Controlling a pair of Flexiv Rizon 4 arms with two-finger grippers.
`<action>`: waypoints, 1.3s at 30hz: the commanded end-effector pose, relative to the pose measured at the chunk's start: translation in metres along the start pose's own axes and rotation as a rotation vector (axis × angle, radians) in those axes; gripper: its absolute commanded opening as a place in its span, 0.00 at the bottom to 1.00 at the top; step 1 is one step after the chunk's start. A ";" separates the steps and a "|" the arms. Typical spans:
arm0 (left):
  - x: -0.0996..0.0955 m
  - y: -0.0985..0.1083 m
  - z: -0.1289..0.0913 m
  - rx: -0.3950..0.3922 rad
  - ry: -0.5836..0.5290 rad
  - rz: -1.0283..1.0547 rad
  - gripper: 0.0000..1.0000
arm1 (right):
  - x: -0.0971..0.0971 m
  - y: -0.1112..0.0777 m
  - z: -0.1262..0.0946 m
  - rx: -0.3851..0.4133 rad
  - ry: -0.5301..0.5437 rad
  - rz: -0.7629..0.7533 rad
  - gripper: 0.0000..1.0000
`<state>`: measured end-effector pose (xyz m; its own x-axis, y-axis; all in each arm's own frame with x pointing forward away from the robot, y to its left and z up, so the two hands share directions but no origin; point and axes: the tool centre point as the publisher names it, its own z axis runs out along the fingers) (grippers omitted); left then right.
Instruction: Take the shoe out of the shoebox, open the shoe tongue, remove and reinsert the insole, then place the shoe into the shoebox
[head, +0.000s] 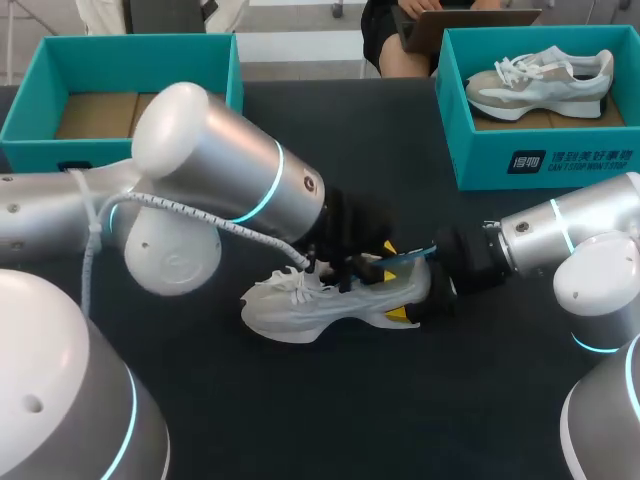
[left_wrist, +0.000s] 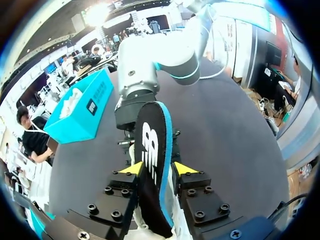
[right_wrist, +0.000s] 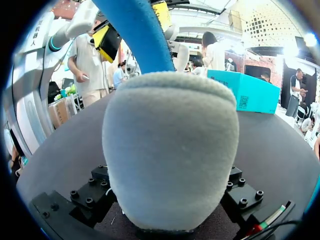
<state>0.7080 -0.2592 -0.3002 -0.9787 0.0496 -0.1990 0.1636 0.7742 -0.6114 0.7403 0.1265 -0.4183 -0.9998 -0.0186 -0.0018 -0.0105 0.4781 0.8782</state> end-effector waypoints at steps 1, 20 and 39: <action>-0.002 0.004 0.009 0.012 -0.004 -0.009 0.38 | -0.002 -0.005 0.005 0.003 -0.001 0.001 0.00; -0.007 0.000 -0.006 0.035 -0.011 -0.044 0.00 | -0.002 -0.005 0.005 0.003 -0.001 0.001 0.00; -0.058 -0.083 -0.115 0.257 -0.018 -0.145 0.00 | -0.002 -0.005 0.005 0.003 -0.001 0.001 0.00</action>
<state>0.7410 -0.2779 -0.1671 -0.9903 -0.0726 -0.1182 0.0492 0.6130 -0.7885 0.7403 0.1265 -0.4183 -0.9998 -0.0187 -0.0019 -0.0106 0.4781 0.8782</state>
